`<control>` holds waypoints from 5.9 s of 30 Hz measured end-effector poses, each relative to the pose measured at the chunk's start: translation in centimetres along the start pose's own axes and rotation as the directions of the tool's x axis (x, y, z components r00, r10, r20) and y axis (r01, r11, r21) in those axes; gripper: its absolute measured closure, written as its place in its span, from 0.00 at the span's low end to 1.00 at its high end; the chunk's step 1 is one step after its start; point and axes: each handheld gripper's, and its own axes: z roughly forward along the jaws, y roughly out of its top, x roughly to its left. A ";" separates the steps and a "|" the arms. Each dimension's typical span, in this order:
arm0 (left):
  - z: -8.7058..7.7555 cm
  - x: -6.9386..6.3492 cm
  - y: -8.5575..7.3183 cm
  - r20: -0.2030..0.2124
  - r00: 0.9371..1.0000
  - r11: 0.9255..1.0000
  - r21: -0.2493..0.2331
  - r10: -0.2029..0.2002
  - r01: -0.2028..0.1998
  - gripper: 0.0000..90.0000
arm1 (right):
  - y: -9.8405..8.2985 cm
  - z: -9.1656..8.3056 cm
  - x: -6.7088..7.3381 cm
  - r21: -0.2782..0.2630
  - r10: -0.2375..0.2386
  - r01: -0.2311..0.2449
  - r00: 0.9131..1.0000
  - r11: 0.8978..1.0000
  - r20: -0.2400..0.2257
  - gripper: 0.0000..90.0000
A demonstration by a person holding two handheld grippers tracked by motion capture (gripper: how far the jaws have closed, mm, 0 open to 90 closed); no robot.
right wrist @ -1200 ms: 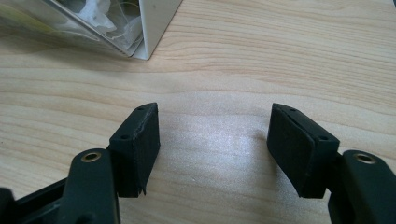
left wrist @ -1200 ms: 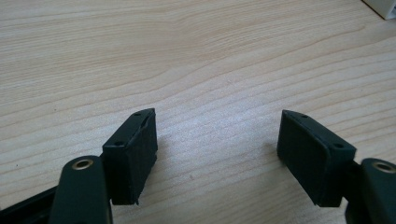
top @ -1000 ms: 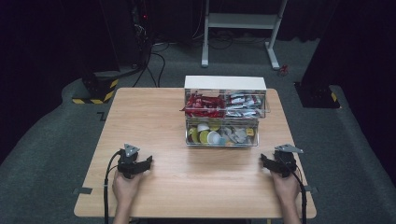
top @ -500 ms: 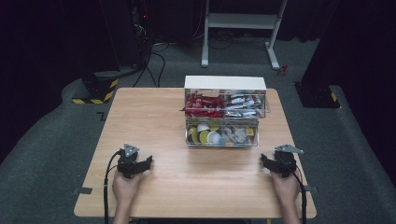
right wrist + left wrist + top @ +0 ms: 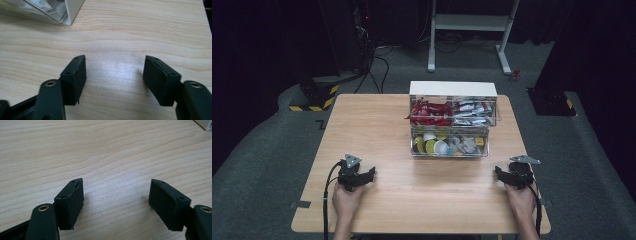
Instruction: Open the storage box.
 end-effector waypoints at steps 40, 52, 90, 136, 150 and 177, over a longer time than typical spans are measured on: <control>0.0 0.0 0.0 0.000 1.000 1.000 0.001 0.000 0.000 0.31 | -0.2 -2.5 1.7 -0.124 0.001 -0.015 0.994 0.992 -0.108 0.50; 0.0 0.0 0.0 0.001 1.000 1.000 0.001 0.001 -0.001 0.31 | 0.6 -3.1 2.2 -0.140 -0.003 -0.017 0.990 0.990 -0.143 0.53; 0.0 0.0 0.0 0.002 1.000 1.000 0.000 0.001 -0.001 0.32 | 4.4 -5.6 3.0 -0.235 -0.048 -0.006 0.974 0.972 -0.222 0.59; 0.0 0.0 0.0 0.003 1.000 1.000 0.001 0.003 -0.003 0.31 | 11.0 -9.7 5.0 -0.338 -0.169 0.059 0.936 0.939 -0.309 0.67; 0.0 -0.1 0.0 0.004 1.000 1.000 0.001 0.003 -0.003 0.31 | 12.9 -10.5 5.5 -0.370 -0.199 0.078 0.933 0.926 -0.301 0.67; 0.0 -0.1 0.0 0.004 1.000 1.000 0.002 0.005 -0.005 0.31 | 15.5 -9.8 5.8 -0.364 -0.192 0.088 0.945 0.927 -0.263 0.70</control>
